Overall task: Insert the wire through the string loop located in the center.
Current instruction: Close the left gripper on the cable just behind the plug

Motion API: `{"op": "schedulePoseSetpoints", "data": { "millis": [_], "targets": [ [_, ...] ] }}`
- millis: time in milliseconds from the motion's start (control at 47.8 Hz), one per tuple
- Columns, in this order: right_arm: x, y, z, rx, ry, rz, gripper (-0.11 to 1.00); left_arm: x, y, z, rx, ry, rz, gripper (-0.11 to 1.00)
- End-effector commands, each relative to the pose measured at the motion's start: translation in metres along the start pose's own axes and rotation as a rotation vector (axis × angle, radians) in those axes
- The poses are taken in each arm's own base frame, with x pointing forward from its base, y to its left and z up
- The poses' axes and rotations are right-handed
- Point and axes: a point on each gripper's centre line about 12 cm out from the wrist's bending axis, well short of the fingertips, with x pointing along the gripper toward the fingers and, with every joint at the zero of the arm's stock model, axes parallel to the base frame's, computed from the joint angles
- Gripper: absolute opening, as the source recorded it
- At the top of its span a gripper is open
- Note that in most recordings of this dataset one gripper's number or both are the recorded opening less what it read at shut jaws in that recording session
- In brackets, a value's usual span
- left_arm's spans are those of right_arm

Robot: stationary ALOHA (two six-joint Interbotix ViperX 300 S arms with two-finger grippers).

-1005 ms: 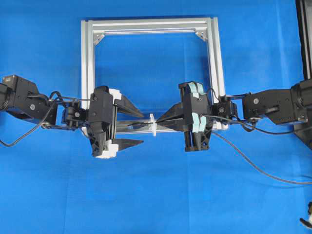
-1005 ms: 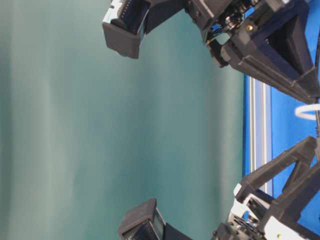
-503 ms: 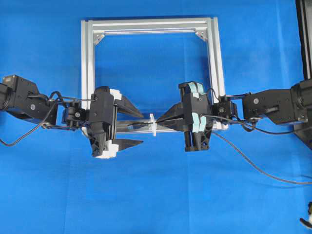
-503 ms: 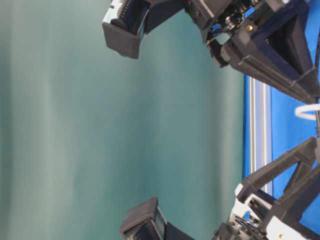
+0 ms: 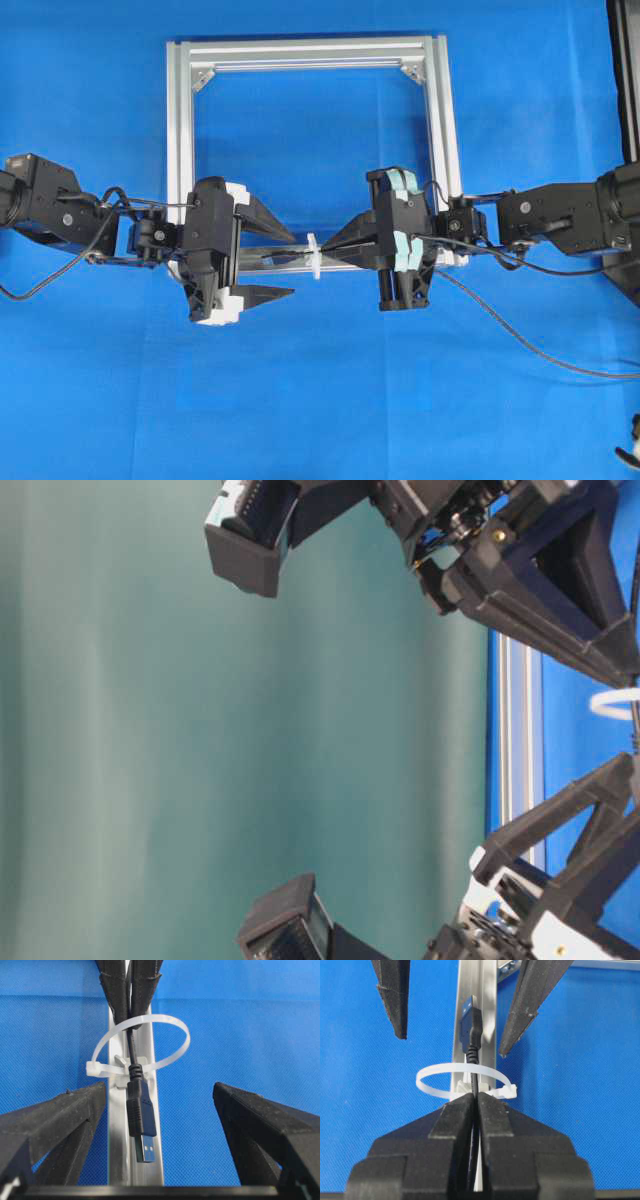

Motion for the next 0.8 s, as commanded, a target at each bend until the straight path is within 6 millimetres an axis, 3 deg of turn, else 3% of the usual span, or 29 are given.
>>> {"op": "schedulePoseSetpoints", "data": {
  "millis": [0, 168, 272, 335, 461, 523, 775],
  "targets": [
    [-0.0007, 0.0019, 0.0107, -0.002, -0.038, 0.006, -0.02, 0.0007, -0.0016, 0.0116, -0.001, -0.035, -0.003, 0.92],
    [-0.0006, 0.002, 0.0113, -0.003, -0.039, 0.006, -0.02, 0.001, -0.0016, 0.0121, -0.002, -0.037, -0.004, 0.88],
    [-0.0006, 0.0026, 0.0113, -0.004, -0.039, 0.008, -0.02, 0.001, -0.0016, 0.0098, -0.002, -0.017, -0.003, 0.78],
    [-0.0006, 0.002, 0.0113, -0.003, -0.039, 0.006, -0.02, 0.0015, -0.0017, 0.008, -0.001, 0.005, -0.003, 0.65],
    [-0.0006, 0.0026, 0.0113, -0.004, -0.039, 0.008, -0.02, 0.002, -0.0006, 0.0085, -0.002, 0.008, 0.0, 0.25],
    [-0.0004, 0.0021, 0.0119, -0.003, -0.041, 0.006, -0.02, 0.0026, -0.0001, 0.0097, -0.003, 0.005, 0.001, 0.11],
    [-0.0004, 0.0021, 0.0121, -0.003, -0.042, 0.007, -0.02, 0.0041, 0.0018, 0.0131, -0.006, -0.003, 0.005, 0.09]
  ]
}}
